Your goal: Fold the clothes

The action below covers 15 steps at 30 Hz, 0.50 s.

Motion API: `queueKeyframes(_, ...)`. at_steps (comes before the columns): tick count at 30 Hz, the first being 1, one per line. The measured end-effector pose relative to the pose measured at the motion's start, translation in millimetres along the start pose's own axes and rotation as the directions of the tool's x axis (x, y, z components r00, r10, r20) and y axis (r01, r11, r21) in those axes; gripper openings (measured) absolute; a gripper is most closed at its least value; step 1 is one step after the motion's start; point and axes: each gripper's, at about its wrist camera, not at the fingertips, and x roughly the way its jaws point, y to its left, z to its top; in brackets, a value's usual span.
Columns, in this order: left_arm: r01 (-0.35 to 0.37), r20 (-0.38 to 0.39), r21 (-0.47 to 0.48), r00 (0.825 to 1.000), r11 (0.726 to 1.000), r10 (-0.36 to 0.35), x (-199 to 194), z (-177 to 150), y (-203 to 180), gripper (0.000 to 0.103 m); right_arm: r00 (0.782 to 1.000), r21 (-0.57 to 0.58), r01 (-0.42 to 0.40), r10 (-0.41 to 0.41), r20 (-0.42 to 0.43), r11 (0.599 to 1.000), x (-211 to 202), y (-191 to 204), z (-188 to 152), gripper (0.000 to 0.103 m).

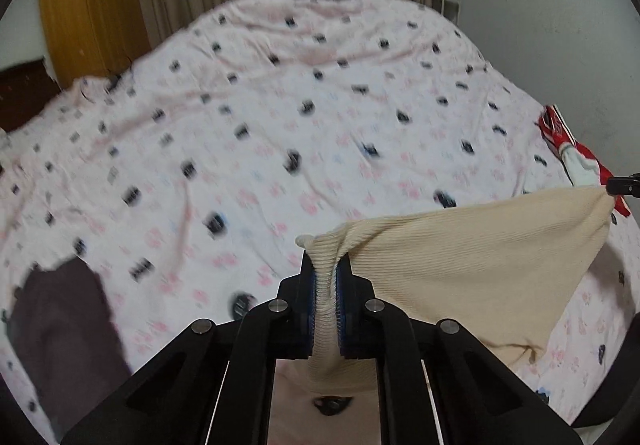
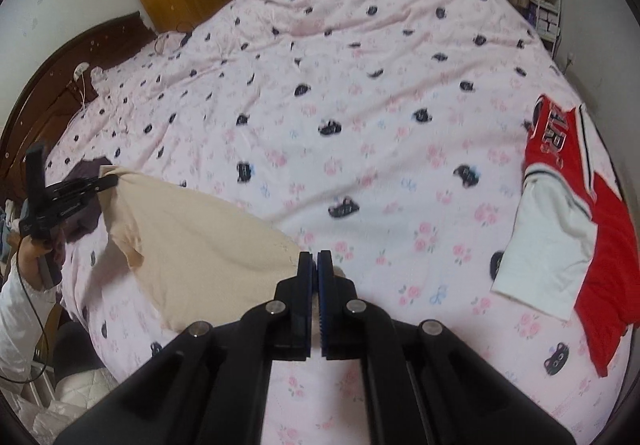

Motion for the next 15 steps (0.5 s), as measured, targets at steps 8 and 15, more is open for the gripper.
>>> queueKeyframes(8,-0.078,0.113,0.059,0.991,0.995,0.071,-46.4,9.6,15.0,0.008,0.983,-0.012,-0.055,0.056,0.176,0.998,-47.4,15.1,38.0,0.003)
queueKeyframes(15,-0.053,0.002,0.134,0.999,0.99,0.054,-51.1,-65.1,-1.6,0.008,0.993,-0.136,-0.119,0.12,-0.002,0.984,-21.3,39.6,-8.3,0.003)
